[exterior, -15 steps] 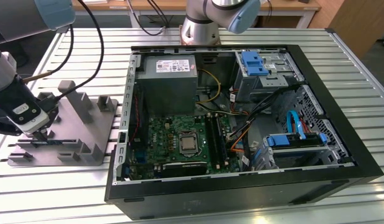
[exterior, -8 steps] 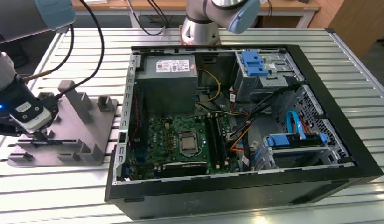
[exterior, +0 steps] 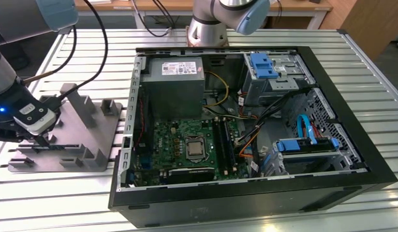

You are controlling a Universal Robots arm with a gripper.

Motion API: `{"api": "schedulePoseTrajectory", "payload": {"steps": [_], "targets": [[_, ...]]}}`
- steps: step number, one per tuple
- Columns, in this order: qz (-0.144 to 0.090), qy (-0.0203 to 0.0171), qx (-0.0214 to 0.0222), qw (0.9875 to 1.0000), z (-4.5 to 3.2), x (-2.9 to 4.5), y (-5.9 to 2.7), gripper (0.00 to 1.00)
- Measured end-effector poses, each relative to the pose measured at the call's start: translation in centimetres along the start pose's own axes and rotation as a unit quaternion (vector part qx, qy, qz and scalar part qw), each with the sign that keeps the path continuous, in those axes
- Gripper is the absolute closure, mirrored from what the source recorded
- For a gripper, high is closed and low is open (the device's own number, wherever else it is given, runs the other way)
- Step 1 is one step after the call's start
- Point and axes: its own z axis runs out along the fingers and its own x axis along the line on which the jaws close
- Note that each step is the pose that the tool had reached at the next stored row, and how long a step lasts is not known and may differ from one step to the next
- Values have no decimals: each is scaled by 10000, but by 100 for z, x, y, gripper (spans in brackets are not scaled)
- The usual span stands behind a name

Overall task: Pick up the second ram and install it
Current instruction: 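Pick up the second ram and move it above second insertion slot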

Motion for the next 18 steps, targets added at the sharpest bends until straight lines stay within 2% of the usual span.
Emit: {"api": "schedulePoseTrajectory", "payload": {"steps": [3,9,18], "targets": [[-139,1,7,9999,0,0,0,90],[-463,5,24,9989,0,0,0,90],[-868,8,44,9962,1,0,0,90]]}}
